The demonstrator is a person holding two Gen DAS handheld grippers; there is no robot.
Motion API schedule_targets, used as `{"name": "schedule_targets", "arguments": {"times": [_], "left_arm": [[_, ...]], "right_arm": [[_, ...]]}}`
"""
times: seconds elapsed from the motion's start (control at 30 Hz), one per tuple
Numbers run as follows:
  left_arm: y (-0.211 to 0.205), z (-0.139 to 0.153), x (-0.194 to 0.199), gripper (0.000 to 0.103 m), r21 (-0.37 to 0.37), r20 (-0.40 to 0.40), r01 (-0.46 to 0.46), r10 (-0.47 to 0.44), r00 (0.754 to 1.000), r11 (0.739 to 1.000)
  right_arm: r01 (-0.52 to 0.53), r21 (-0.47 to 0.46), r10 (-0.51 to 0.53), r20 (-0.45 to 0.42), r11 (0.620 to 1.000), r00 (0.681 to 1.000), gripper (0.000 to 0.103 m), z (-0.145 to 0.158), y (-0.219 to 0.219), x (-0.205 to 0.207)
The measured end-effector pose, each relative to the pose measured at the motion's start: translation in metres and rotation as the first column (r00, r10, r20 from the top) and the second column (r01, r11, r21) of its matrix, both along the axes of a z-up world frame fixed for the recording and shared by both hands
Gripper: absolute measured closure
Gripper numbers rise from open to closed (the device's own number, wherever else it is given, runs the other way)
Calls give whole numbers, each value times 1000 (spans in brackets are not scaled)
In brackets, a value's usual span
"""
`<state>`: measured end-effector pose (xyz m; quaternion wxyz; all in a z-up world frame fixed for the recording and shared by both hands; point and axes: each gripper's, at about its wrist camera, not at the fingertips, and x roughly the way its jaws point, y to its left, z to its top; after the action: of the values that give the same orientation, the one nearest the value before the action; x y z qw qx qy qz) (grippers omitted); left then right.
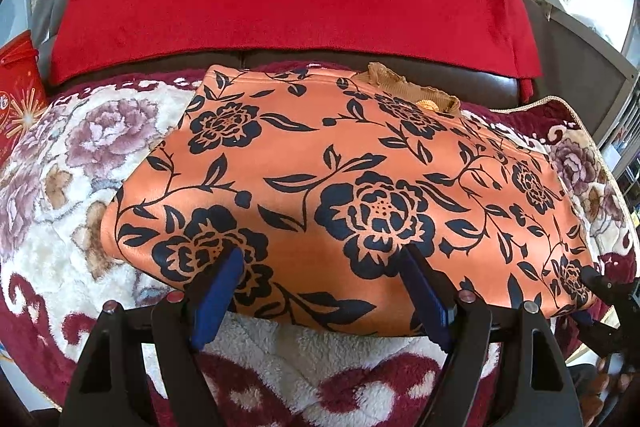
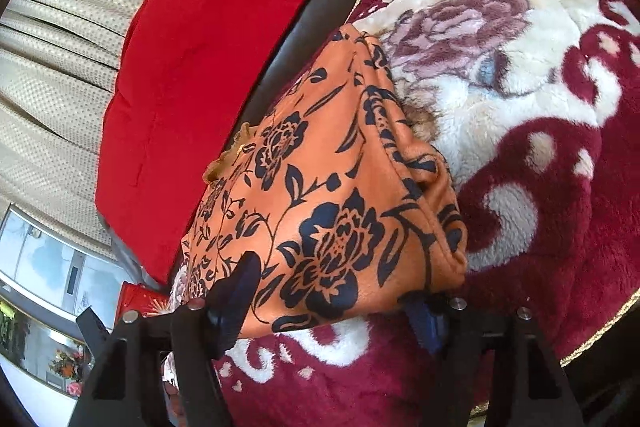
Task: Fold small clothes
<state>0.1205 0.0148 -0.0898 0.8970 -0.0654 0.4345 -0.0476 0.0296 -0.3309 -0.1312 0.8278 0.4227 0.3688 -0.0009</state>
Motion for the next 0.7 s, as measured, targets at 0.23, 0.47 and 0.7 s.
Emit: {"name": "schedule_targets", "arguments": {"times": [0.23, 0.47, 0.7], "left_arm": [[1, -5, 5, 22, 5, -16, -3, 3, 1000, 1000], [-1, 4, 8, 22, 0, 17, -3, 3, 1000, 1000], [-23, -17, 27, 20, 111, -52, 74, -68, 996, 991]], "right_arm": [[3, 8, -3, -5, 1000, 1000, 31, -2, -4, -3], [14, 6, -14, -4, 1000, 1000, 31, -1, -6, 3], [44, 19, -44, -4, 999, 999, 30, 1, -13, 12]]}}
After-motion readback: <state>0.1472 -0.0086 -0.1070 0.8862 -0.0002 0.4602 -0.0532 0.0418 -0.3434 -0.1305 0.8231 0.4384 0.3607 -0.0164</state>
